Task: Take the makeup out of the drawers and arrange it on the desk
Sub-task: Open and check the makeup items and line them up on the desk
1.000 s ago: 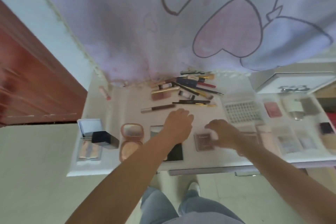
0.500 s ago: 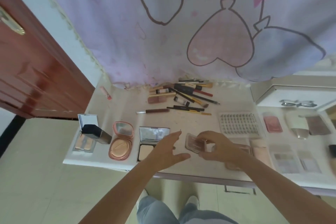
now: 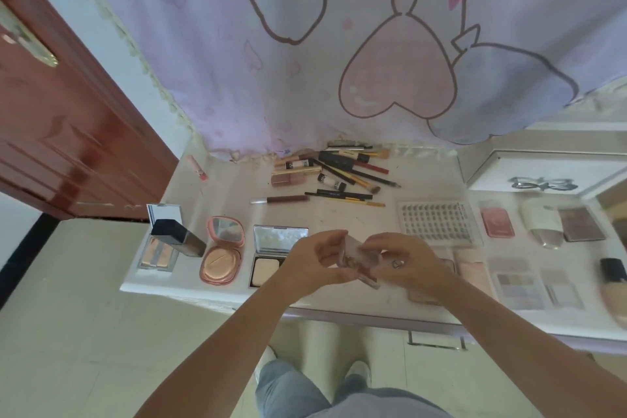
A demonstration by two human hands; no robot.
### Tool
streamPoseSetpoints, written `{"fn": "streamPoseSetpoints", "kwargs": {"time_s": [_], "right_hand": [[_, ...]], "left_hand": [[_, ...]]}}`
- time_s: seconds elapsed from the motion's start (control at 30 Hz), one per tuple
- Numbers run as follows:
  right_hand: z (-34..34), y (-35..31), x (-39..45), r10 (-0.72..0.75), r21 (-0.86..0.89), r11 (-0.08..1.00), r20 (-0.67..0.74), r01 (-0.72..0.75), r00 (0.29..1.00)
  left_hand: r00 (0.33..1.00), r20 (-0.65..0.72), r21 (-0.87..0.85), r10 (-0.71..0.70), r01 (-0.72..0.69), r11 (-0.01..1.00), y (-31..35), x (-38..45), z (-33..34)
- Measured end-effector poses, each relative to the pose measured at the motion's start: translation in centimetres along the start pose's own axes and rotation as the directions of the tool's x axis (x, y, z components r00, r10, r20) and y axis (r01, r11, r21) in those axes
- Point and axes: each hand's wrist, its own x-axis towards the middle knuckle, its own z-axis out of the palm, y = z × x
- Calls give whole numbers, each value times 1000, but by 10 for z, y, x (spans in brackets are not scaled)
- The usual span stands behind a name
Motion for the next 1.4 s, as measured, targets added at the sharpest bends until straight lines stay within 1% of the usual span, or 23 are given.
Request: {"fn": "streamPoseSetpoints", "kwargs": {"time_s": [0.07, 0.13, 0.2, 0.3, 0.33, 0.37, 0.43, 0.47, 0.53, 0.63, 0.7, 0.8, 0.87, 0.97, 1.07, 1.17, 1.2, 1.27, 1.33, 1.4], "right_hand": [[-5, 0, -1, 70, 112, 991, -14, -68, 997], [-10, 3, 0, 90, 94, 991, 29, -93, 996], [-13, 8, 3, 170, 57, 983, 59, -173, 984], [-12, 19, 13, 292, 52, 954, 69, -296, 954], [-10, 21, 18, 315, 37, 947, 77, -319, 946], [-7, 23, 24, 323, -14, 946, 86, -323, 943], [1, 29, 32, 329, -134, 940, 118, -313, 937], [5, 33, 37, 340, -165, 934, 132, -318, 931], [16, 43, 44, 366, -172, 925, 156, -339, 917], [30, 50, 53, 384, -169, 918, 140, -360, 913], [36, 48, 57, 398, -182, 910, 135, -372, 908], [39, 49, 64, 412, -153, 906, 106, -394, 905], [39, 49, 67, 424, -127, 902, 87, -412, 901], [40, 51, 70, 446, -137, 891, 81, -433, 892], [42, 50, 73, 452, -139, 887, 68, -441, 889], [41, 45, 73, 472, -150, 877, 87, -457, 877], [40, 42, 73, 469, -180, 876, 99, -448, 878], [32, 39, 68, 437, -342, 858, 95, -383, 894], [20, 42, 56, 362, -505, 813, 47, -290, 931], [6, 51, 37, 295, -603, 761, -5, -238, 955]], "left_hand": [[1000, 12, -6, -2, 2, 1000, -2, 0, 3], [1000, 7, -29, -2, 2, 1000, -2, 1, 3], [1000, 14, -33, -16, 17, 999, -8, 3, 3], [999, 6, 28, -50, 50, 998, -27, 4, 5], [996, -33, 38, -78, 80, 996, -36, 3, 6], [991, -76, 55, -113, 117, 992, -44, 1, 8], [974, -159, 142, -163, 186, 972, -60, -3, 12], [966, -189, 183, -179, 213, 960, -66, -5, 15], [951, -236, 239, -200, 256, 937, -75, -8, 19], [936, -304, 391, -176, 291, 873, -81, -6, 23], [931, -326, 447, -163, 304, 841, -79, -5, 25], [934, -323, 552, -154, 318, 771, -76, 0, 27], [932, -321, 615, -168, 340, 712, -76, 3, 28], [930, -315, 706, -191, 364, 608, -78, 7, 27], [928, -315, 761, -196, 371, 532, -78, 8, 25], [931, -315, 783, -186, 366, 503, -79, 8, 23], [931, -316, 787, -182, 365, 497, -80, 8, 22], [932, -316, 787, -178, 362, 499, -82, 7, 23], [933, -317, 789, -167, 358, 499, -83, 3, 24], [942, -310, 811, -132, 334, 480, -85, 0, 25]]}}
